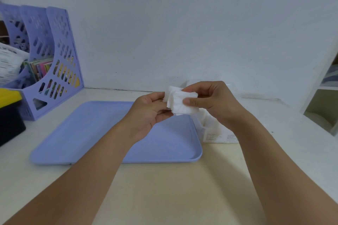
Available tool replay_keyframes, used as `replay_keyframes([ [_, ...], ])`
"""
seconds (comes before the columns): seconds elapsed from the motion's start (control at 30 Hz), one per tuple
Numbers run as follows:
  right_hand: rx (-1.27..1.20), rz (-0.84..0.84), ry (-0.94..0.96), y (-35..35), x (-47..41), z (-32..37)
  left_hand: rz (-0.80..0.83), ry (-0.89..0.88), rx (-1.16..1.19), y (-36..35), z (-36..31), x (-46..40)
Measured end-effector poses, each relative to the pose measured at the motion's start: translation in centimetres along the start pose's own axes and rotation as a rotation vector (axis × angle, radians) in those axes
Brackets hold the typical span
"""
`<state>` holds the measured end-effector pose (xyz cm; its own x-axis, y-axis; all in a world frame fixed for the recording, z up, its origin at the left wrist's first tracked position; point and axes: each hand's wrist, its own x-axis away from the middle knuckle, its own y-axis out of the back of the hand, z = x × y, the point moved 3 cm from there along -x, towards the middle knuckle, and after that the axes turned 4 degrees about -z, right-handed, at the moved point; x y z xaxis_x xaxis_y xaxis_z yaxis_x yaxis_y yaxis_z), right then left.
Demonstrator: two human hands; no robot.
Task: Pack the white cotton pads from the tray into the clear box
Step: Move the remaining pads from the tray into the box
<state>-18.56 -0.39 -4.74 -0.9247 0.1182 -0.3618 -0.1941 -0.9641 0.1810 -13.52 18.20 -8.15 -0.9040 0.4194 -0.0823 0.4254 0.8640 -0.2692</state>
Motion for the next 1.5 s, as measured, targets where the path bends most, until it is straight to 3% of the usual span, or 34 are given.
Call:
replay_keyframes([
  [0.23, 0.009, -0.034, -0.020, 0.0, -0.2, -0.5, -0.041, 0.049, 0.109, -0.2, -0.1, -0.1],
  [0.43, -0.034, -0.022, -0.024, -0.1, -0.1, -0.3, 0.002, 0.016, 0.051, -0.1, 0.1, -0.1],
  [0.67, 0.012, -0.134, -0.034, 0.6, -0.2, -0.3, -0.121, -0.042, 0.067, 0.0, 0.4, -0.2],
  [0.77, -0.095, -0.204, -0.039, 1.6, -0.3, -0.1, -0.174, -0.051, 0.080, 0.3, 0.4, -0.3],
  [0.87, -0.244, -0.123, -0.039, 1.1, -0.2, 0.3, -0.176, -0.041, 0.068, 0.2, 0.5, -0.2],
  [0.97, -0.142, -0.073, -0.005, -0.3, -0.1, 0.3, -0.121, -0.024, 0.063, -0.3, 0.5, 0.0],
  [1.5, 0.183, -0.287, 0.058, -3.8, 0.2, 0.2, -0.040, 0.048, 0.096, -2.1, 1.4, 0.6],
])
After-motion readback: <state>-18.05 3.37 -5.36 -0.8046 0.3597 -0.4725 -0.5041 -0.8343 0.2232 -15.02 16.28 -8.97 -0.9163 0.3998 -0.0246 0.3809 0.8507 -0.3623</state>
